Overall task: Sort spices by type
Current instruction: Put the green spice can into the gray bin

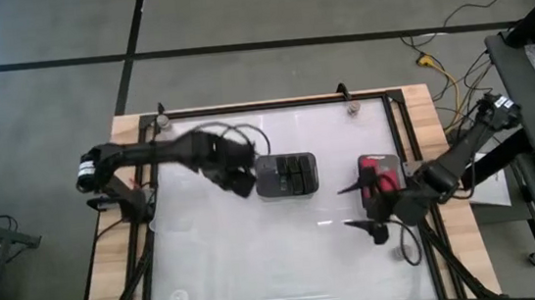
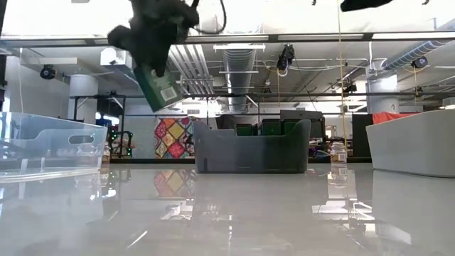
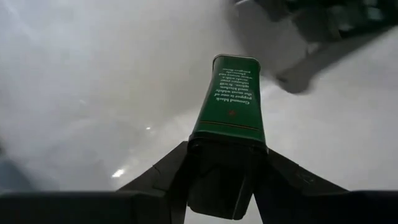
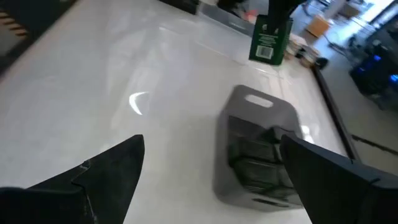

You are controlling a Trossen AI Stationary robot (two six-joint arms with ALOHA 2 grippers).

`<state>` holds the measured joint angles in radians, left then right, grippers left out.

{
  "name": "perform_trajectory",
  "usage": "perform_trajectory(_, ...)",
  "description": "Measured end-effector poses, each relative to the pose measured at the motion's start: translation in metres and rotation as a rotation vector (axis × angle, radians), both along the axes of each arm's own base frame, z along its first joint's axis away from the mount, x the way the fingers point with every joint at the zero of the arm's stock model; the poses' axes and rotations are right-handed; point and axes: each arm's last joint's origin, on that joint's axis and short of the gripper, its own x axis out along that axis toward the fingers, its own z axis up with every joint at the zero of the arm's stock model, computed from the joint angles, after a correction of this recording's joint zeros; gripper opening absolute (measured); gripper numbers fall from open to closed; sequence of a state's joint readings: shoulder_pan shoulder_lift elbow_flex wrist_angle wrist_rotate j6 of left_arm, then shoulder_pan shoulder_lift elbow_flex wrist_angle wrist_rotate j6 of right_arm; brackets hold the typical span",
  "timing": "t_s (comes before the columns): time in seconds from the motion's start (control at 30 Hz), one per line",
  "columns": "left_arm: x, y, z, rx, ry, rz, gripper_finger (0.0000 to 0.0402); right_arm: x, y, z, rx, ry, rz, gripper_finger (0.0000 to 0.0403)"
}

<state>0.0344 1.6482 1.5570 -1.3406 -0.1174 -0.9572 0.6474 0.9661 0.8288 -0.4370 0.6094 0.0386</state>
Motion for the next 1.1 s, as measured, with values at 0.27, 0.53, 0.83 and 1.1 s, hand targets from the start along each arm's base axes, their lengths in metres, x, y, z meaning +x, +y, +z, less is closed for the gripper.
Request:
perform_trajectory(0.27,0.020,-0.051,0.001,-0.060,-0.217,0.068,0.0126,-0.022,0.023,-0.005,0.097,0.051,0.075,0.0366)
perform_trajectory(0.53,0.048,-0.050,-0.017,-0.097,-0.305,0.168,0.0126,-0.039,0.038,-0.007,0.162,0.081,0.126,0.0366)
perform_trajectory(0.83,0.065,-0.025,-0.028,-0.100,-0.281,0.203,0.0126,-0.046,0.041,-0.017,0.206,0.112,0.104,0.0366)
perform_trajectory(1.1,0.078,-0.007,-0.040,-0.136,-0.245,0.209,0.0126,-0.046,0.040,-0.020,0.214,0.118,0.094,0.0366)
